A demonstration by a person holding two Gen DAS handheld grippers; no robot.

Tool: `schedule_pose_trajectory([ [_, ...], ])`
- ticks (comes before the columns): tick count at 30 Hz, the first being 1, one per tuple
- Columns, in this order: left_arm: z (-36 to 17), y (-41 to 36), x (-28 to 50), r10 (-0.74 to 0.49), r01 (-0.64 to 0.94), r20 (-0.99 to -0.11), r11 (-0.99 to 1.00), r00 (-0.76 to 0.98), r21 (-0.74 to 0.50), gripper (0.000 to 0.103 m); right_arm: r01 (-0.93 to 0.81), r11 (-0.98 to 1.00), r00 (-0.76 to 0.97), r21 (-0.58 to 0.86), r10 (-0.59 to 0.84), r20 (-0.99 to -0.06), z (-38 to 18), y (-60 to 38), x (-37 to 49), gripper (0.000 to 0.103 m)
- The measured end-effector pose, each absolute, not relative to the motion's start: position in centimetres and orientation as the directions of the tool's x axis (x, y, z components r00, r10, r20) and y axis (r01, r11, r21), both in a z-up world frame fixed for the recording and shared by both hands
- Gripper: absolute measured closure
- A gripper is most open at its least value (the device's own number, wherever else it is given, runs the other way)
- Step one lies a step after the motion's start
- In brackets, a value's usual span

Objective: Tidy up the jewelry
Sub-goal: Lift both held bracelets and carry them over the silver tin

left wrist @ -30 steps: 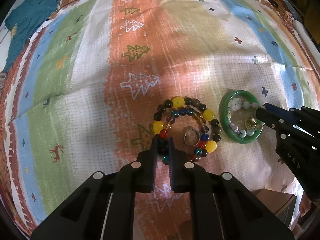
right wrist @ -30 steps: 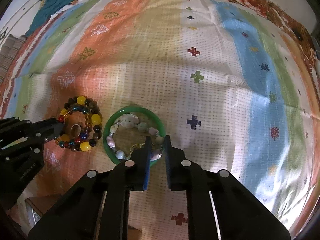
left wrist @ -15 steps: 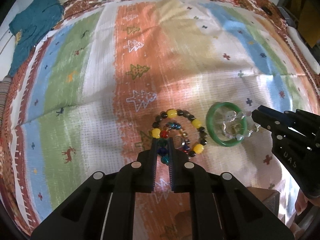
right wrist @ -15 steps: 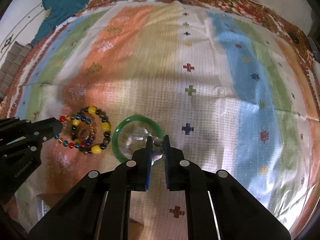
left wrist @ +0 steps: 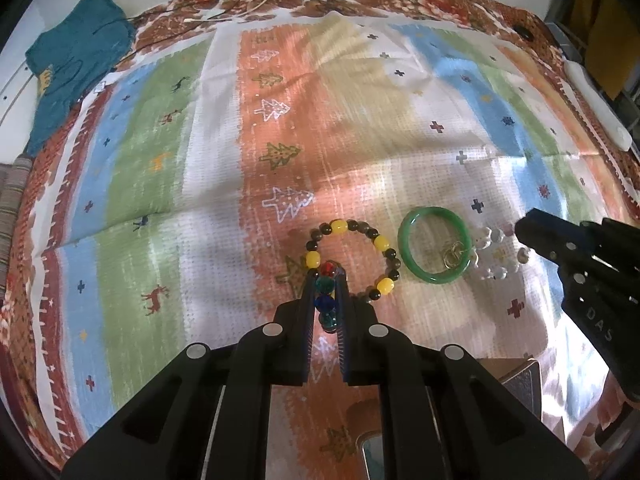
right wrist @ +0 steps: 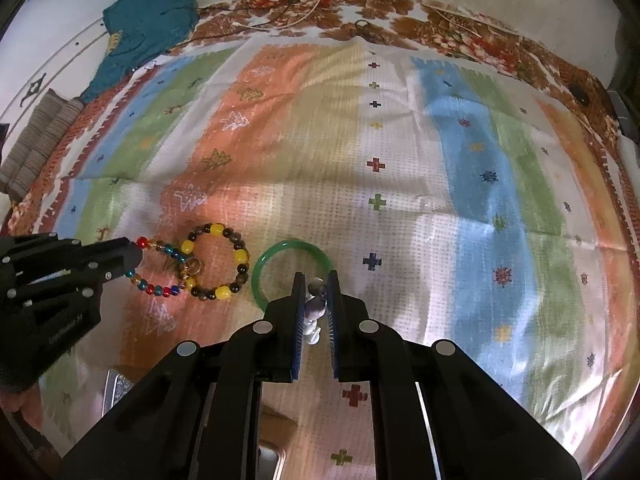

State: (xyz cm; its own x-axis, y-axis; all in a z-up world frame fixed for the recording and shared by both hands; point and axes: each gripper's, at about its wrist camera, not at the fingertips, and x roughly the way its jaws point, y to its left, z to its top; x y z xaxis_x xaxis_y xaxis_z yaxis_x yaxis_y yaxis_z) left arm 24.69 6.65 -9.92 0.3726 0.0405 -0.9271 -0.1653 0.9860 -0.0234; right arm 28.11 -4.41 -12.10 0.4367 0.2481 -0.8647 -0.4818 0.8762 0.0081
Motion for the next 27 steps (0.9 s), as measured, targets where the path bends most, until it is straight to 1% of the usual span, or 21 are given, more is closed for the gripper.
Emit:
schedule_pose_trajectory([
  [15,-6.7,6.5,22.7,0.029,-0.159,-0.899,0.986,0.437,-0.045,0.094,-0.504,0.864,0.471,0.001,0.276,-0.838,-10.2,-4.8,26.0,0.093],
  [27,-3.8,5.5,20.1,-0.016,-0.119,-0.861,0.989,0.507,-0.089,0.094,-0.528,0.849,0.497,0.011,0.319,-0.807,-8.1,-5.5,23.2,0.093],
])
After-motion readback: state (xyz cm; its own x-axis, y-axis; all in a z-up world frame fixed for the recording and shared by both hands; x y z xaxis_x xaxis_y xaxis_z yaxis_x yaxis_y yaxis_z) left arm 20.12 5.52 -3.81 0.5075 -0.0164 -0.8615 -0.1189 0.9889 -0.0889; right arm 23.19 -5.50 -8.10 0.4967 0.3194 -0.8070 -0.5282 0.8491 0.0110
